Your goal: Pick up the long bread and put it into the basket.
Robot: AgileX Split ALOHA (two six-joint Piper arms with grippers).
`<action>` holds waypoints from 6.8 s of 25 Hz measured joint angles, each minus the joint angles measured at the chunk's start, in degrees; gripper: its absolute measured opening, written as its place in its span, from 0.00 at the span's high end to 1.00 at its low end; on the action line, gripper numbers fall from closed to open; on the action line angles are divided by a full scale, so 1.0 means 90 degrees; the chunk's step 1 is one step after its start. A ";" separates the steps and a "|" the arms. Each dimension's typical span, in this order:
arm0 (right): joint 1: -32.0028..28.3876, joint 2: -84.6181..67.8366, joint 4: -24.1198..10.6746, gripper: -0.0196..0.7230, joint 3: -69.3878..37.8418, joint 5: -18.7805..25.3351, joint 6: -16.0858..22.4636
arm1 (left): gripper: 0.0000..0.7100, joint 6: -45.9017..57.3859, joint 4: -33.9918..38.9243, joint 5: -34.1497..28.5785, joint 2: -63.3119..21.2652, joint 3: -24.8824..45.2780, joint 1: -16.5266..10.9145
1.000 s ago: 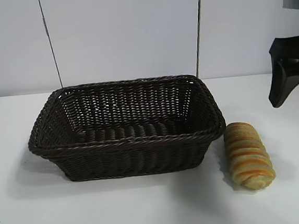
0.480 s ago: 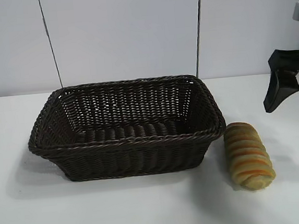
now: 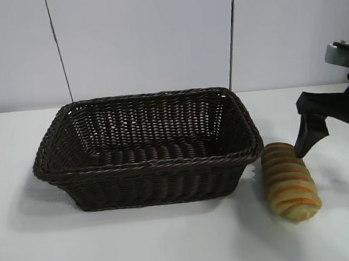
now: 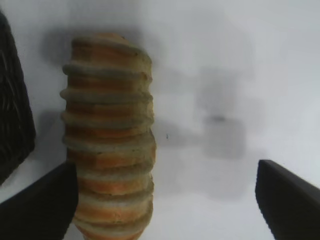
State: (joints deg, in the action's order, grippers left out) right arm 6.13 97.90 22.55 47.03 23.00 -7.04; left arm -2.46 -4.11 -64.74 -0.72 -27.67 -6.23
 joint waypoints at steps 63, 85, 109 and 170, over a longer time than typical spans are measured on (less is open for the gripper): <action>0.1514 -0.0573 -0.1763 0.80 0.2204 0.1668 0.0012 | 0.02 0.0000 -0.0001 0.0000 0.0000 0.0020 0.0000; 0.2782 0.2236 -0.1647 0.85 0.3939 0.0925 -0.4673 | 0.02 0.0000 -0.0001 0.0000 0.0000 0.0020 0.0000; 0.2782 0.1465 -0.1633 0.05 0.4074 0.0919 -0.3698 | 0.02 0.0000 -0.0001 0.0000 0.0000 0.0020 0.0000; -0.1540 -0.3864 -0.2656 0.04 0.4625 0.5498 0.0640 | 0.02 0.0000 -0.0001 0.0000 0.0000 0.0020 0.0000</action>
State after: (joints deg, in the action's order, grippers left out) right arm -7.72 63.12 -1.36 88.65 72.48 -1.28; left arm -2.46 -4.12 -64.74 -0.72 -27.49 -6.23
